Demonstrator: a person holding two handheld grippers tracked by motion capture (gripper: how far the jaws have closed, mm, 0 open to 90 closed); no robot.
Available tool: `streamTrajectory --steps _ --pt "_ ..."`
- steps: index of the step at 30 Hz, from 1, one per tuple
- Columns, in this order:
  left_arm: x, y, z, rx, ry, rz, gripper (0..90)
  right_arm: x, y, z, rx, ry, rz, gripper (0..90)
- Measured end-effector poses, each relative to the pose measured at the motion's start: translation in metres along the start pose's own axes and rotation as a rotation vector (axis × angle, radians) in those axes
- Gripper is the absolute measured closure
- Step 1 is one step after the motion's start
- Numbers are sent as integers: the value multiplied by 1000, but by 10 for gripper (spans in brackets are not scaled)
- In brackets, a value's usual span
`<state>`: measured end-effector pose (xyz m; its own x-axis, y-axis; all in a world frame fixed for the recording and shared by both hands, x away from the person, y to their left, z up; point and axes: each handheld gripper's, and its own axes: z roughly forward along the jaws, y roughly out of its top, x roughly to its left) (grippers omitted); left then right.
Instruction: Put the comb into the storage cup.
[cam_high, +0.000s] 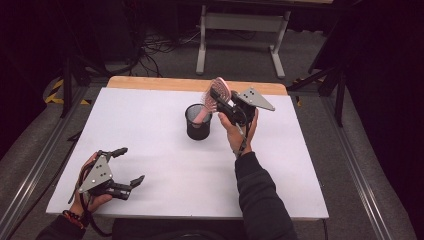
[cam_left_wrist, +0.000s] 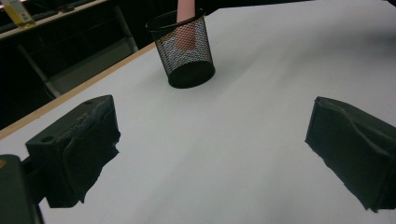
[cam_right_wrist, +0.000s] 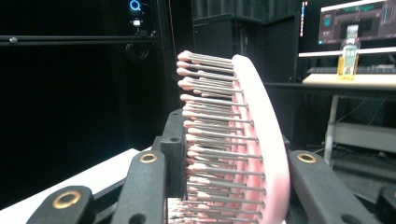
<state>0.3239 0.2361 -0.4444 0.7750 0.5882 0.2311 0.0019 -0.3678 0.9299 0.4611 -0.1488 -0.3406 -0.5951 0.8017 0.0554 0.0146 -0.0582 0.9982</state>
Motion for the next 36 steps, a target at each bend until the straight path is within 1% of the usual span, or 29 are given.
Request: streamTrajectory --steps 2,4,10,11,14,16,22,26,33,36 --pt "0 0 0 1 -1 0 35 -2 -5 1 5 3 25 634" --pt "0 0 0 3 -2 0 35 -3 -9 2 9 8 39 634" --pt "1 0 0 4 -1 2 36 -4 -18 4 29 10 48 634" --pt "0 0 1 5 -6 -5 36 -4 -21 4 34 9 49 634" --pt "-1 0 1 9 1 -1 36 -8 -26 4 48 22 73 633" --pt "-1 0 1 9 1 0 35 -9 -28 4 53 18 81 632" --pt "0 0 2 13 -1 7 35 -11 -33 5 75 21 76 631" --pt "-1 -1 2 14 -1 5 35 -12 -34 5 74 28 82 630" --pt "-1 -1 2 12 -2 7 35 -14 -36 4 74 14 88 625" --pt "-1 0 2 12 0 7 35 -15 -37 3 78 16 88 622"
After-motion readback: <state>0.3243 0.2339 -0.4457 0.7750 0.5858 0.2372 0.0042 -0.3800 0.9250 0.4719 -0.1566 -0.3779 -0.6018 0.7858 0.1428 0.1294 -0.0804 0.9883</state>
